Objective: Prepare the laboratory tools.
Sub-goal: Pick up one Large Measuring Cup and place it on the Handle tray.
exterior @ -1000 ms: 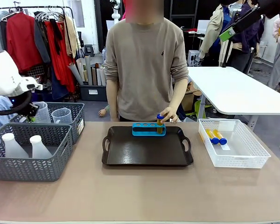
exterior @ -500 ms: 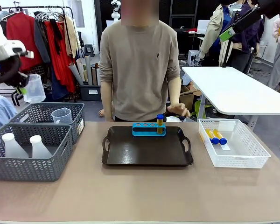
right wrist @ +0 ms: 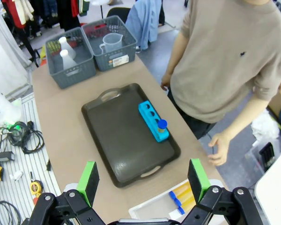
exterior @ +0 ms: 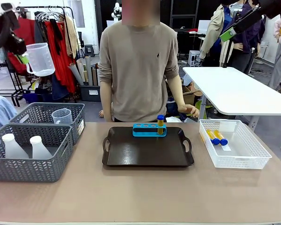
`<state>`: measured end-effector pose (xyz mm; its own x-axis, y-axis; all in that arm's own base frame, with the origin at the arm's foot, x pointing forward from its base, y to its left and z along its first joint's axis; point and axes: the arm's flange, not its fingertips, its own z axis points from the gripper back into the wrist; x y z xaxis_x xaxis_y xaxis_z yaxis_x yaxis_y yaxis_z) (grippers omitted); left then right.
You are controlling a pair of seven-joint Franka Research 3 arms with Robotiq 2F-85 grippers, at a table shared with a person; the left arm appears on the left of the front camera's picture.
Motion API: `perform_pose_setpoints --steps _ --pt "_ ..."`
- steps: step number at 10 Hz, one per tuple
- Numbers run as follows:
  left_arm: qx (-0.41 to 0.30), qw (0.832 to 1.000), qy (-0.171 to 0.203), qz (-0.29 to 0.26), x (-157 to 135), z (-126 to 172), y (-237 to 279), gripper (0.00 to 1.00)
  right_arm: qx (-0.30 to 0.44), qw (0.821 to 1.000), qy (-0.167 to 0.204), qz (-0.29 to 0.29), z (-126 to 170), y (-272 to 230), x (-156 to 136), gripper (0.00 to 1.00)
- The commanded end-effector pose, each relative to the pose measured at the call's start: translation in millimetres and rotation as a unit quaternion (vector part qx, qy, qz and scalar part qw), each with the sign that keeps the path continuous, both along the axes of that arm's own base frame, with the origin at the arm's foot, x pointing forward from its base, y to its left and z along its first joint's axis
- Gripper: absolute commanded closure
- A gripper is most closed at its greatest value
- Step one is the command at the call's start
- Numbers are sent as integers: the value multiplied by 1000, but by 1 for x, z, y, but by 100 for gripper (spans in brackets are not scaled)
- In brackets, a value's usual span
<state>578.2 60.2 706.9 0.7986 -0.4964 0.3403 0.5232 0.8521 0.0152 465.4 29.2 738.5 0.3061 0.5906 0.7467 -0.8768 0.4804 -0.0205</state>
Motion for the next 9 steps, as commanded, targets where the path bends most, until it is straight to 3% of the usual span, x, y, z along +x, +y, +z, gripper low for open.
perform_pose_setpoints --steps 1,3,4,5,9 --pt "10 998 -9 -54 5 28 -2 100 -1 1000 -2 1 0 1 -1 0" --pt "4 997 -16 -79 -1 45 -9 100 -1 1000 -2 1 0 1 -1 0" --pt "-16 997 -10 -79 0 37 -5 100 -1 1000 -2 1 0 1 -1 0" --pt "14 998 -15 -61 -10 36 -14 100 -1 1000 -2 1 0 1 -1 0" --pt "14 998 -15 -61 -10 36 -14 100 -1 1000 -2 1 0 1 -1 0"
